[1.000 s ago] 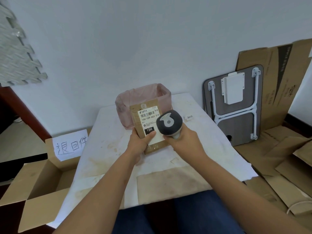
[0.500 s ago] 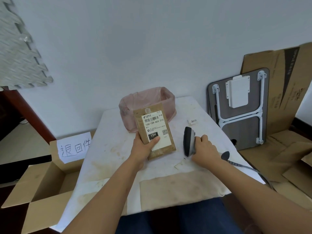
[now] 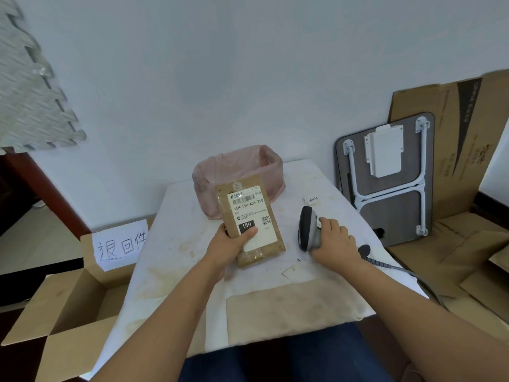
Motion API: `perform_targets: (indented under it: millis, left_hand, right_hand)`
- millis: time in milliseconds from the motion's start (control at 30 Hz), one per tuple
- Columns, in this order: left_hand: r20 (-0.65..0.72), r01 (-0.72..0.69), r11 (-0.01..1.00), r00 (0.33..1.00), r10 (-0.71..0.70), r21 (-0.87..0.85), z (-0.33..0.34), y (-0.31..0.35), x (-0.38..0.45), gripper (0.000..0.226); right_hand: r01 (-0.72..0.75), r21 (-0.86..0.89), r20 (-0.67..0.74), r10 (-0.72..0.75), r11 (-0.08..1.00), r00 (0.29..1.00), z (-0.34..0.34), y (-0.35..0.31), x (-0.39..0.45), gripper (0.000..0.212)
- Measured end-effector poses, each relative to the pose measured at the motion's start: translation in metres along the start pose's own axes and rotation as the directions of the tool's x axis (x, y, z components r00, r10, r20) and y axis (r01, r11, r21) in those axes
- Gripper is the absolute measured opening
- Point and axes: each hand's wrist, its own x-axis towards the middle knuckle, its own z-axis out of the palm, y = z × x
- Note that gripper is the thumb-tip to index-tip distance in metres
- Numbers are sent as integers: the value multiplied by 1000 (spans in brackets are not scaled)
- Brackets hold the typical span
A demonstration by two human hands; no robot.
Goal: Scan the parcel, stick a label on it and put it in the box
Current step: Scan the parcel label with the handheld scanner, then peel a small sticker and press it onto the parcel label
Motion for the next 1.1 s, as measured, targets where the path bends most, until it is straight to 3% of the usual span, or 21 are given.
perform_targets:
  millis: [133, 233, 333, 433, 600, 800, 967, 1100]
  left_hand:
    - [-14, 61, 992, 998, -60, 112, -5, -1, -10, 80]
    - [22, 111, 985, 993, -115, 133, -4, 3, -24, 62]
    - [76, 154, 971, 982, -171, 184, 0, 8, -43, 51]
    - [94, 187, 949, 972, -217, 255, 3, 9, -58, 51]
    - [80, 218, 893, 960, -270, 394, 6, 10, -73, 61]
    - [-86, 76, 690, 996, -20, 720, -2, 19, -61, 79]
    - [-25, -144, 560, 959, 283, 816, 7, 51, -33, 61]
    - [80, -271, 529, 931, 355, 804, 29, 73, 1, 54]
  right_hand:
    - [22, 67, -10, -21, 998, 1000, -3, 4, -9, 80]
    - [24, 93, 11, -26, 995, 1000, -6, 1, -16, 79]
    - [47, 100, -54, -42, 994, 998, -10, -3, -23, 75]
    - [70, 112, -147, -53, 991, 988, -14, -8, -29, 72]
    - [97, 123, -166, -76, 988, 983, -18, -11, -33, 66]
    - [131, 204, -227, -84, 970, 970, -20, -8, -22, 51]
    - [109, 398, -278, 7, 911, 961, -30, 6, 13, 34]
    - [57, 509, -275, 99, 859, 956, -44, 17, 48, 35]
